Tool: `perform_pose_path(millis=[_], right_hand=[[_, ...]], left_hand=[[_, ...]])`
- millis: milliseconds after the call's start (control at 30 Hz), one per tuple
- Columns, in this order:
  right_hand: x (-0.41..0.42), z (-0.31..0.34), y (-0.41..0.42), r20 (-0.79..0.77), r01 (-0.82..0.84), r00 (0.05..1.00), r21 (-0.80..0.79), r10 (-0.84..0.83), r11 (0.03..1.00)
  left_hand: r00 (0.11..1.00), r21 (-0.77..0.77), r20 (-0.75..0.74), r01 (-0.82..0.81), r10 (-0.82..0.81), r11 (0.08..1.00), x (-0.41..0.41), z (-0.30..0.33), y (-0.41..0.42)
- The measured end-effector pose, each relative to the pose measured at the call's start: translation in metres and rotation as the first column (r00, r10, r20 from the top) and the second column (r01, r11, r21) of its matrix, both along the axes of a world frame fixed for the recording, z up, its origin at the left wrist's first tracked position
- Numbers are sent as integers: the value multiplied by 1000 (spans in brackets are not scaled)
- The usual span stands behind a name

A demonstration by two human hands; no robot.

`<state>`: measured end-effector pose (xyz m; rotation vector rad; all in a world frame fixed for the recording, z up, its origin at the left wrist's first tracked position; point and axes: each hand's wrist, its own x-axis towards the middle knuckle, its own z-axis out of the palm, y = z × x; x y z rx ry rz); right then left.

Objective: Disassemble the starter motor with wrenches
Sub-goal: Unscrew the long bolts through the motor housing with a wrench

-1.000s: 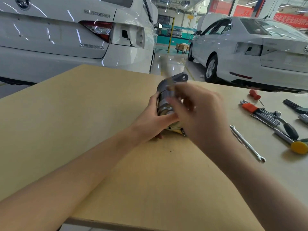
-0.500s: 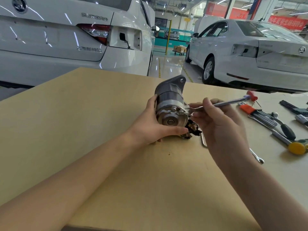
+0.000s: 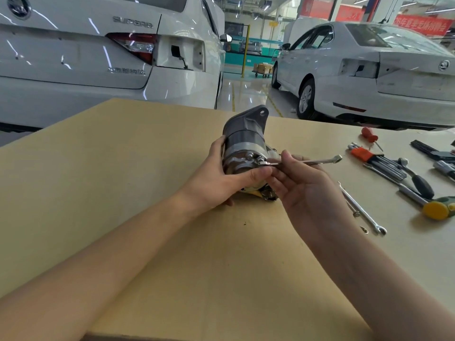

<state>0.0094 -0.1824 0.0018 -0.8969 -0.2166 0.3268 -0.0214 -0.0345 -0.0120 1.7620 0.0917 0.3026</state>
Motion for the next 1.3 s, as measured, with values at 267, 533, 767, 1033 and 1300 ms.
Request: perform_pose_path(millis=[267, 533, 767, 1033, 1300], right_hand=[[0, 1, 0, -7, 53, 999, 50, -53, 997], [-4, 1, -2, 17, 117, 993, -20, -117, 993], [-12, 22, 12, 883, 602, 470, -309, -13, 736], [-15, 33, 21, 844, 803, -64, -273, 532, 529], [-7, 11, 0, 285, 114, 955, -92, -84, 989]], left_hand=[[999, -7, 33, 6, -6, 1000, 2, -2, 1], [998, 0, 57, -11, 11, 1000, 5, -6, 1], [1000, 25, 5, -28, 28, 999, 9, -11, 5], [998, 390, -29, -42, 57, 920, 8, -14, 9], [999, 17, 17, 46, -46, 999, 4, -7, 6]])
